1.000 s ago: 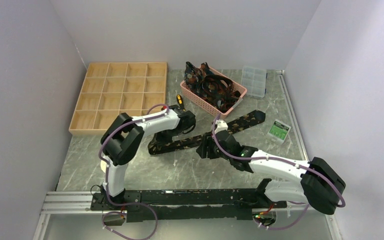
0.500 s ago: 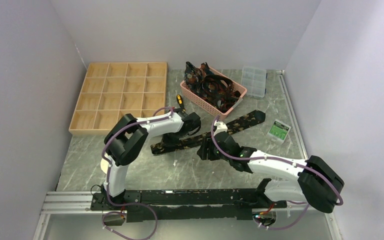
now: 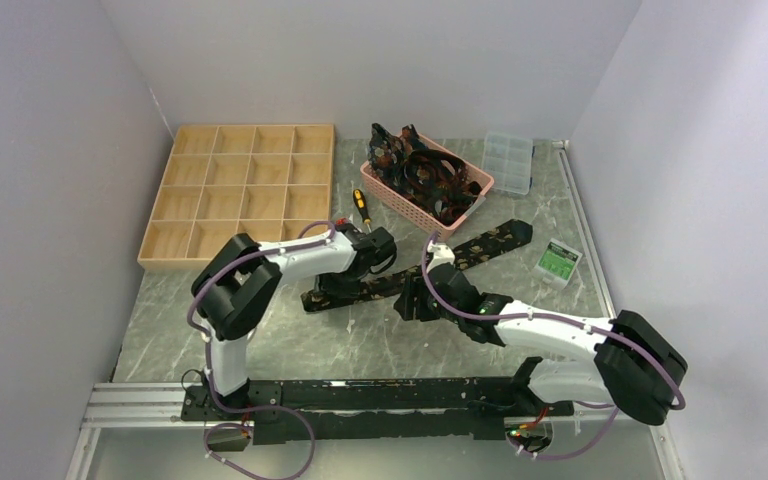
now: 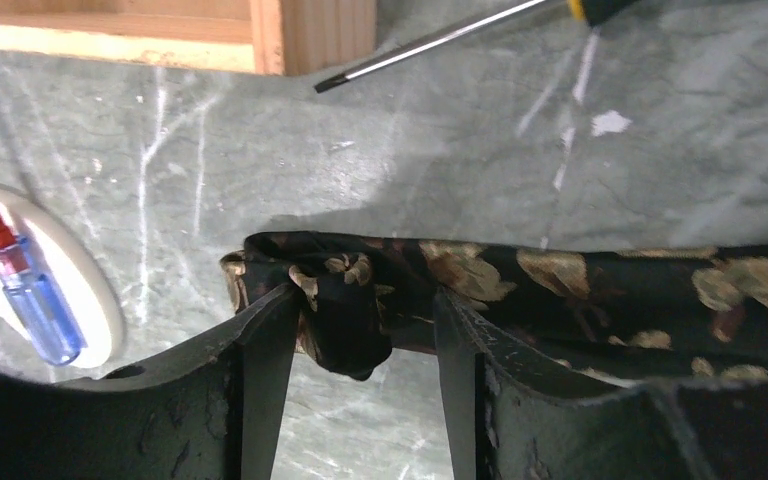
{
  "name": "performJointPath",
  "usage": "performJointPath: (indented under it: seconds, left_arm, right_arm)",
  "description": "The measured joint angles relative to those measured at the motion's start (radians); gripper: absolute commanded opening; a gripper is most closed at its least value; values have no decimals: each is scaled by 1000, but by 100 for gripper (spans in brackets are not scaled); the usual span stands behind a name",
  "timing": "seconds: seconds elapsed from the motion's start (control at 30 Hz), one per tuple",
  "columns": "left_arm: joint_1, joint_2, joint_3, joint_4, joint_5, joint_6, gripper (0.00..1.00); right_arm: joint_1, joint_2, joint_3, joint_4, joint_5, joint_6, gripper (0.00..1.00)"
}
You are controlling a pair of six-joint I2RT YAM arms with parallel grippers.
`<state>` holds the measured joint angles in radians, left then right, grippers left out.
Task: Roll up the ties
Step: Roll the tie at the center of the board.
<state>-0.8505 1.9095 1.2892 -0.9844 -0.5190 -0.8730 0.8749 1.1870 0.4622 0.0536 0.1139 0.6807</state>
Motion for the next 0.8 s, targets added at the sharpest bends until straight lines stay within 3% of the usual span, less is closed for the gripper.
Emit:
performJointPath:
  seconds: [0.33,0.63,0.8]
  left_arm:
    - [-5,-150,-55,91,82,-1,62]
    - [-5,-388,-147,108,80,-17,68]
    - [40,-665,-383,205,59,-80,72]
  right_arm:
    - [0,15,1,-1,-11,-8,59]
    - [0,84,93,0,-75,-34,60]
    - [6,222,237,22,-153,-34,60]
